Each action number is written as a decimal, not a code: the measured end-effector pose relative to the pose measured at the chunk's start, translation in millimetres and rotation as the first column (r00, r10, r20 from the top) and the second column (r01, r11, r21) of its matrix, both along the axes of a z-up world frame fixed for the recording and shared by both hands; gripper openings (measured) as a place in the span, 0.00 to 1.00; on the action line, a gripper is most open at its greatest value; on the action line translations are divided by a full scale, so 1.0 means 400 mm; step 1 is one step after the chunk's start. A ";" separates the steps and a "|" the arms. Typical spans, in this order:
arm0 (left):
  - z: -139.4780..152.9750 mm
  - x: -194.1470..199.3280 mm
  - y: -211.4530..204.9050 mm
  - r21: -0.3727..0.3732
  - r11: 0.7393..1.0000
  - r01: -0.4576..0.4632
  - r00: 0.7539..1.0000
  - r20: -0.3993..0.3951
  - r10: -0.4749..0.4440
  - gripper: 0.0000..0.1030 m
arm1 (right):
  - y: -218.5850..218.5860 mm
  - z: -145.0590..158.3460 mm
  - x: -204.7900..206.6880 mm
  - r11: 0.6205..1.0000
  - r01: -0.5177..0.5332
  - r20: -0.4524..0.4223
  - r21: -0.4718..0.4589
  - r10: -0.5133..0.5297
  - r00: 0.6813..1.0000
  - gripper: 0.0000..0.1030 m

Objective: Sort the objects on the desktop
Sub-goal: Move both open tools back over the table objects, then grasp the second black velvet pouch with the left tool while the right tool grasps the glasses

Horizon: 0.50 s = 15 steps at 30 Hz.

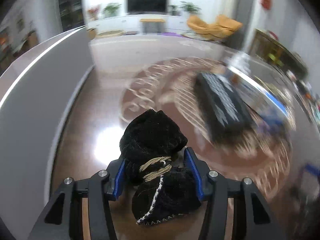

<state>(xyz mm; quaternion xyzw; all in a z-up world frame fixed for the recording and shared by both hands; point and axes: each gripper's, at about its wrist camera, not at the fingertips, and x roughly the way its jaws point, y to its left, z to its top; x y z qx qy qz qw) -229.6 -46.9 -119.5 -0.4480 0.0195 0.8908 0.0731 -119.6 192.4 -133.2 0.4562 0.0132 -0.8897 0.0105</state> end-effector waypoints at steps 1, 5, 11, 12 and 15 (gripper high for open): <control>0.004 0.014 0.015 -0.014 0.999 0.035 0.999 -0.004 -0.035 0.51 | 0.000 0.000 0.000 1.000 0.000 0.000 0.000 0.000 1.000 1.00; 0.008 0.125 0.052 -0.035 0.989 0.146 0.989 -0.016 -0.147 0.52 | 0.000 0.000 0.001 1.000 0.000 0.000 0.000 0.000 1.000 1.00; 0.011 0.183 0.047 -0.019 0.987 0.157 0.987 -0.021 -0.157 0.52 | 0.000 0.000 -0.001 1.000 0.001 0.001 -0.001 -0.001 1.000 1.00; 0.009 0.183 0.045 -0.021 0.987 0.160 0.987 -0.021 -0.160 0.52 | 0.000 0.000 -0.001 1.000 0.002 0.000 0.000 -0.002 1.000 1.00; 0.009 0.195 0.050 -0.025 0.986 0.167 0.985 -0.024 -0.168 0.53 | -0.001 0.000 0.000 1.000 0.002 0.000 0.000 -0.002 1.000 1.00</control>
